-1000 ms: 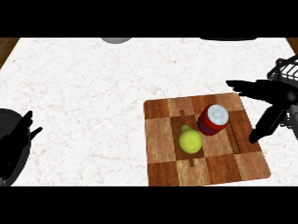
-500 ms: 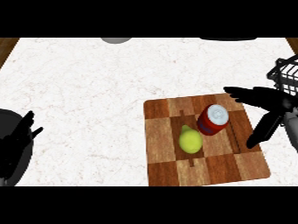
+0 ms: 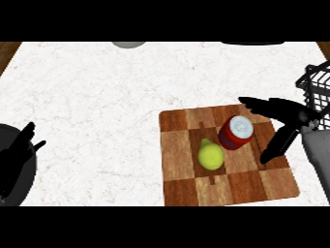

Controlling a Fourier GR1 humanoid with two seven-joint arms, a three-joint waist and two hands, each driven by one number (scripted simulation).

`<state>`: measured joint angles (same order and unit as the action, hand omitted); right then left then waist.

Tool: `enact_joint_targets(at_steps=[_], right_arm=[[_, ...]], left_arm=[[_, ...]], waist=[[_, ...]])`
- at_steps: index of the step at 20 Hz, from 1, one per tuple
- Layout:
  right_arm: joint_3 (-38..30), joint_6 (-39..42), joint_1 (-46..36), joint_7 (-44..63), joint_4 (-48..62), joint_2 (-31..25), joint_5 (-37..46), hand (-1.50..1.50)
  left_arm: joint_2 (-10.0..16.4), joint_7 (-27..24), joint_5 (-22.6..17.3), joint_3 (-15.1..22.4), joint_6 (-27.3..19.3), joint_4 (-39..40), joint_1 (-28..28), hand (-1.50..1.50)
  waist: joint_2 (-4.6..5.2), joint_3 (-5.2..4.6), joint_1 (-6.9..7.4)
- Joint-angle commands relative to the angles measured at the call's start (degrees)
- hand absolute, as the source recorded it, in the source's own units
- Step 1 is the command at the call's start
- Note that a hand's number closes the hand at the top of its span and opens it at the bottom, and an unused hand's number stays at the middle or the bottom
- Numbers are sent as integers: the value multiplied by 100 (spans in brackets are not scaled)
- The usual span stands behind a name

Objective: Pick the can from the cutting board and place it in the tiered basket

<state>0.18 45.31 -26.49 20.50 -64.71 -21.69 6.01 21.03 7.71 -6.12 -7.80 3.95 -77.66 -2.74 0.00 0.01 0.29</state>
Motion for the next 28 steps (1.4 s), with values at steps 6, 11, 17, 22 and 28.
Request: enact_joint_targets(at_steps=[6, 11, 17, 22, 28], right_arm=[[33, -319, -344, -533, 882, 418, 708, -150], [26, -250, -13, -929, 794, 351, 872, -150], [300, -742, -243, -755, 1071, 1046, 1208, -150], [466, -476, 35, -1298, 375, 937, 1231, 150], [231, -1246, 196, -1801, 662, 1176, 1438, 150]], left_arm=[[-192, 152, 189, -135, 156, -226, -139, 0], [-58, 206, 115, -410, 387, 24, 224, 0], [-515, -133, 595, -147, 12, 28, 77, 0], [-444, 170, 429, -273, 197, -72, 104, 0], [-305, -188, 429, -486, 472, 60, -81, 0]], waist=[[8, 1, 22], [6, 1, -2], [11, 1, 16], [4, 1, -7], [6, 1, 12]])
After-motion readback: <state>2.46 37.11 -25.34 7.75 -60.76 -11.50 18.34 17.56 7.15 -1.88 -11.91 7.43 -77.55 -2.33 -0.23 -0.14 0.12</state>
